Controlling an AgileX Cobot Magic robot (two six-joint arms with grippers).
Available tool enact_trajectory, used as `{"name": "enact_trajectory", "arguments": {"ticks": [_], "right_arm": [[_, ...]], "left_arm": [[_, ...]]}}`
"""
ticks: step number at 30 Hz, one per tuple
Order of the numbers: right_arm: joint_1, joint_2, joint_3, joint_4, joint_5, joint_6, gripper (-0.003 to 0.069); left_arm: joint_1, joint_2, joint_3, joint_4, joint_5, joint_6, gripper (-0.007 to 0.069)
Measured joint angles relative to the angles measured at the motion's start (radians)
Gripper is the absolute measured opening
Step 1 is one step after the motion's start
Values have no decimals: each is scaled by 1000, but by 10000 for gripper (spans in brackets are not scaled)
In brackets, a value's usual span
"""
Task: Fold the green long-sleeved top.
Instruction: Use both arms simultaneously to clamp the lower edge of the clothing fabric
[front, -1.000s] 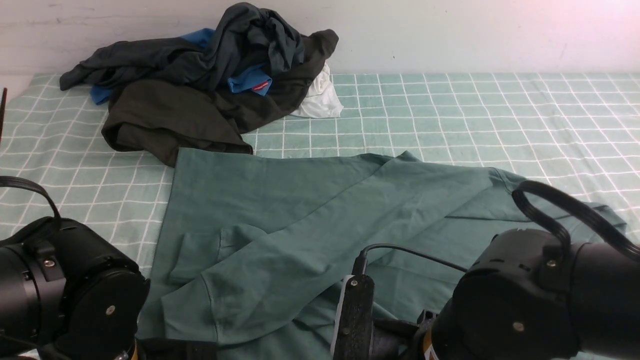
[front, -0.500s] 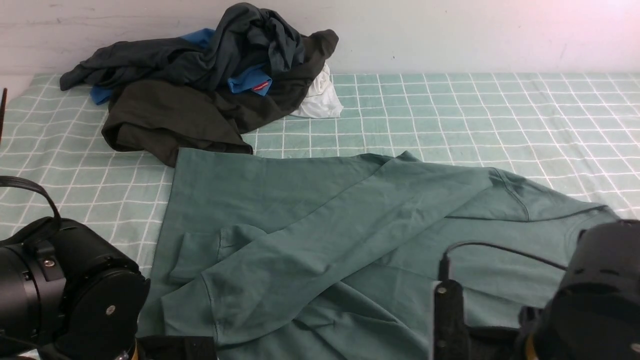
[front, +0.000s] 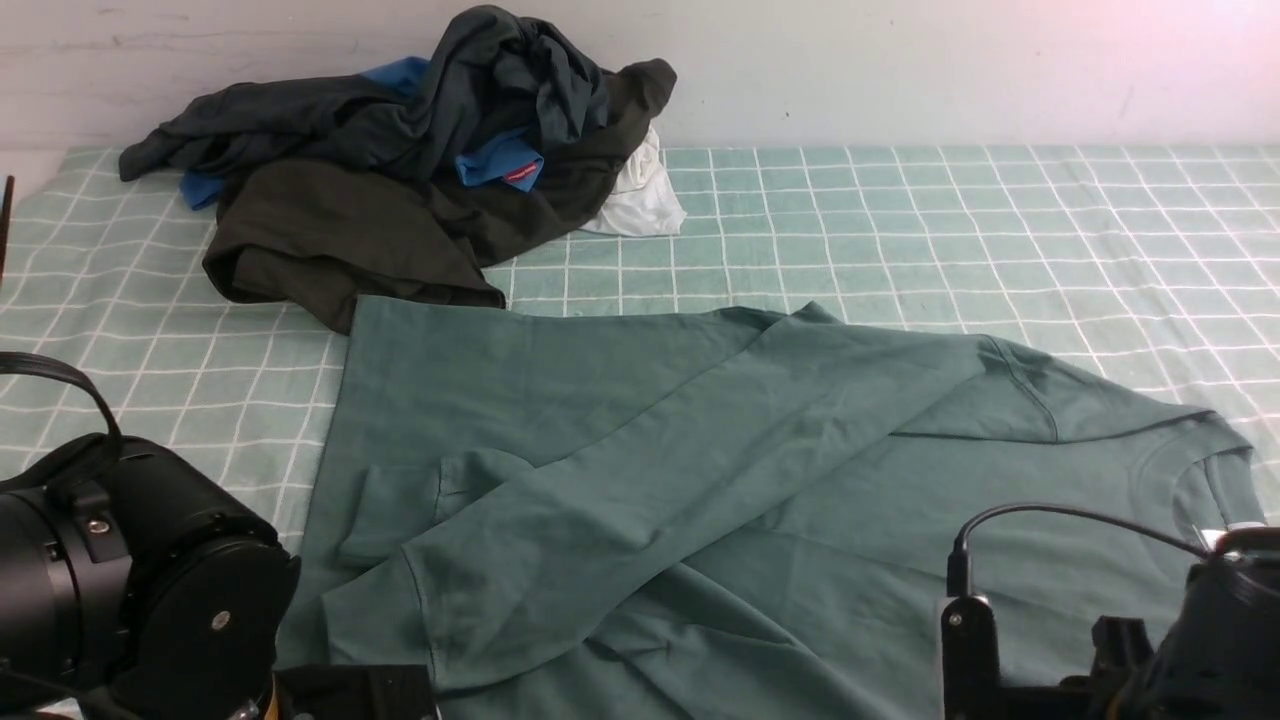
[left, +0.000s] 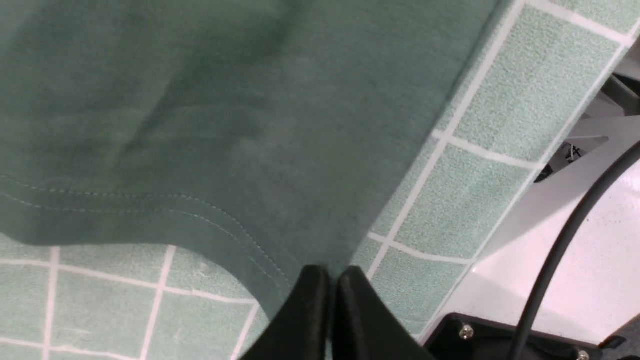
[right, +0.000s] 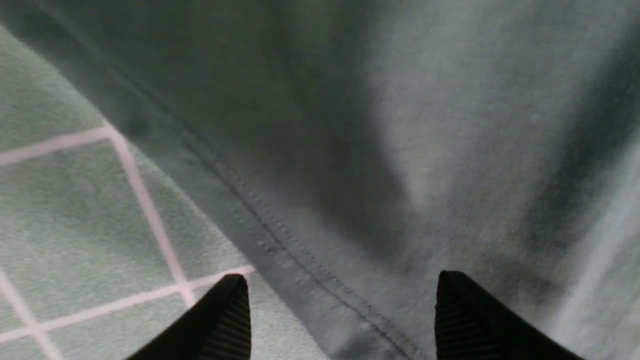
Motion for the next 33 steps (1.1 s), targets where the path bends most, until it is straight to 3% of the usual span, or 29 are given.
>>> {"name": "enact_trajectory", "arguments": {"ticks": [11,14,15,16,17,20,22,29,33], "right_arm": [[0,71,-19,-17,4,-44,435],[0,64,-20,-11,7,-45,329],[0,63,-20,-11,7,-45,329],[0,58,-18,-14,-7,-45,252],[0,57,-18,-16,-8,-45,243],[0,56,-18,-17,-25,-45,71],[0,53,-18,-17,-26,-45,30],[-3,-20,-47,-17,51,-59,20],[-104,-58,-166,26,138,-122,20]], "left_arm": [[0,-1,0,0,-8,-1,-2],[0,-1,0,0,-10,-1,-2],[0,-1,0,0,-10,-1,-2],[0,-1,-5,0,-10,-1,-2],[0,-1,-6,0,-10,-1,-2],[0,-1,-33,0,-10,-7,-2],[0,-1,-52,0,-10,-9,-2],[1,-1,-139,16,15,-60,-2],[52,-1,-240,51,39,-89,0]]}}
